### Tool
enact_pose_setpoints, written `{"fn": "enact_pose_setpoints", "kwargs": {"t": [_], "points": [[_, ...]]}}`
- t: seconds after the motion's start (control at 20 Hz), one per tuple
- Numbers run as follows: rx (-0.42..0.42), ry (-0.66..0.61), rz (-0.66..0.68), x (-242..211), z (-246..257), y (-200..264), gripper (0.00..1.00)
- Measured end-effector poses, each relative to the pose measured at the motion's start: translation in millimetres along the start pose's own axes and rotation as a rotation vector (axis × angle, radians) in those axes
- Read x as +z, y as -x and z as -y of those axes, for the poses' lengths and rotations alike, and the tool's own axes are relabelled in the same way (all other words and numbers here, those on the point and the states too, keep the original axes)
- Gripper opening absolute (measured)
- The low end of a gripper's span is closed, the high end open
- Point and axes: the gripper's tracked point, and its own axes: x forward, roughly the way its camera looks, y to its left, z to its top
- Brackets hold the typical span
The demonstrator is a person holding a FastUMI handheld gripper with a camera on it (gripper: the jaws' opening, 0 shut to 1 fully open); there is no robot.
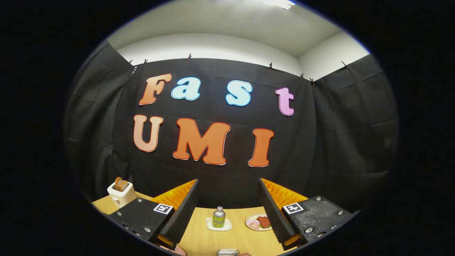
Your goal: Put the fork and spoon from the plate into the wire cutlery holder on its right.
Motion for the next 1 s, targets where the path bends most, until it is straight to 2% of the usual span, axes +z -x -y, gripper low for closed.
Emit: {"fn": "enact_pose_setpoints", "kwargs": {"t": [1.0], "points": [[0.011,-0.013,-0.015,-6.6,-1.2,2.6,0.96]]}}
